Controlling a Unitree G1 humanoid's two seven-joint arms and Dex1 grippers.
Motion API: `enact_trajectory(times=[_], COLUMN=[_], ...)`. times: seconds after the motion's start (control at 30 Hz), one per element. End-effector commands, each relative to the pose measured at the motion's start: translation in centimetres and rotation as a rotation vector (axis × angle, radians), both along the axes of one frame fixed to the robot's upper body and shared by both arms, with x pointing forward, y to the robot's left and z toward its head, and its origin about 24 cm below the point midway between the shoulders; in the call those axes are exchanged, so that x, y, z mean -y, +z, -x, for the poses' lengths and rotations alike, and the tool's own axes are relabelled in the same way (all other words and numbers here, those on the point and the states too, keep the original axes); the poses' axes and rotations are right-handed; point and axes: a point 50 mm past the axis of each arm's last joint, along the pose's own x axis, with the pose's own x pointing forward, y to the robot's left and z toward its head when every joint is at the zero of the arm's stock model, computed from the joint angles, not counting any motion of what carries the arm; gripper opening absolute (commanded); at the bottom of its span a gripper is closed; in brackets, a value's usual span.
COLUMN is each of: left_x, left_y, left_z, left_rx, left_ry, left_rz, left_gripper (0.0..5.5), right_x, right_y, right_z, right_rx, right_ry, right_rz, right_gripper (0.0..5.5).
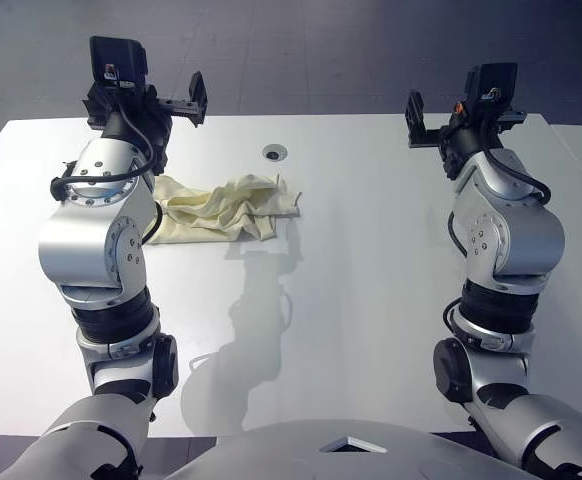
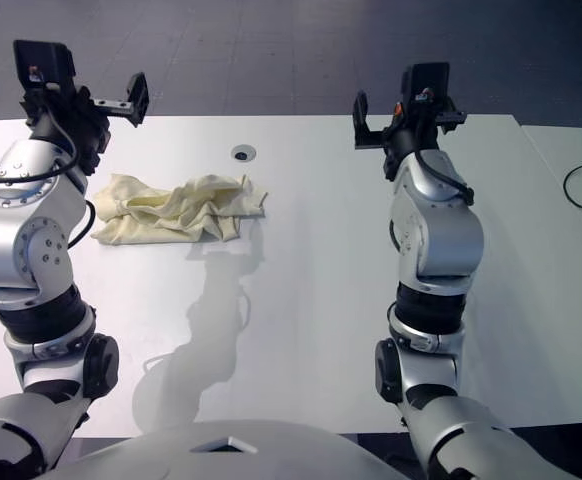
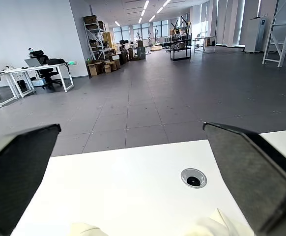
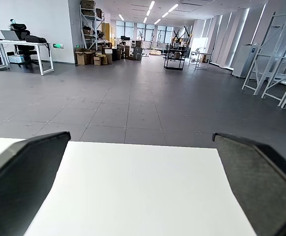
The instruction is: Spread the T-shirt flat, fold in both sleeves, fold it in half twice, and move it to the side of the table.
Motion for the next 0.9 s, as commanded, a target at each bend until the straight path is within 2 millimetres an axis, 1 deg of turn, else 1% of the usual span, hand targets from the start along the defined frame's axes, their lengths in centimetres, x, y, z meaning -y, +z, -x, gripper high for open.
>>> enact_trajectory(times=[0.03, 0.27, 0.47, 0.67, 0.77, 0.9], left_x=[-0.2, -0.3, -0.3, -0.4, -0.6, -1.2], left_y=[0.3, -0.1, -0.1, -0.9, -2.2, -5.5], left_z=[-0.1, -0.1, -0.2, -0.5, -1.1, -3.0], left_rx=[0.009, -0.002, -0.001, -0.025, -0.062, -0.149], left_ry=[0.011, 0.014, 0.02, 0.025, 0.029, 0.035], left_rz=[-0.014, -0.015, -0.013, -0.015, -0.013, -0.042], left_gripper=[5.4, 5.4, 5.4, 5.4, 5.4, 5.4], right_x=[-0.1, 0.0, 0.0, -0.1, -0.1, -0.1], right_y=[0.4, 0.4, 0.4, 0.3, 0.3, 0.2], right_z=[-0.1, 0.0, -0.1, -0.1, -0.2, -0.2], right_rx=[0.008, 0.007, 0.009, 0.006, 0.008, 0.009], right_ry=[0.002, 0.001, 0.004, 0.003, 0.002, 0.001], right_rz=[0.001, 0.001, 0.002, 0.001, -0.001, -0.003], right_gripper=[5.38, 5.38, 5.38, 5.38, 5.38, 5.38])
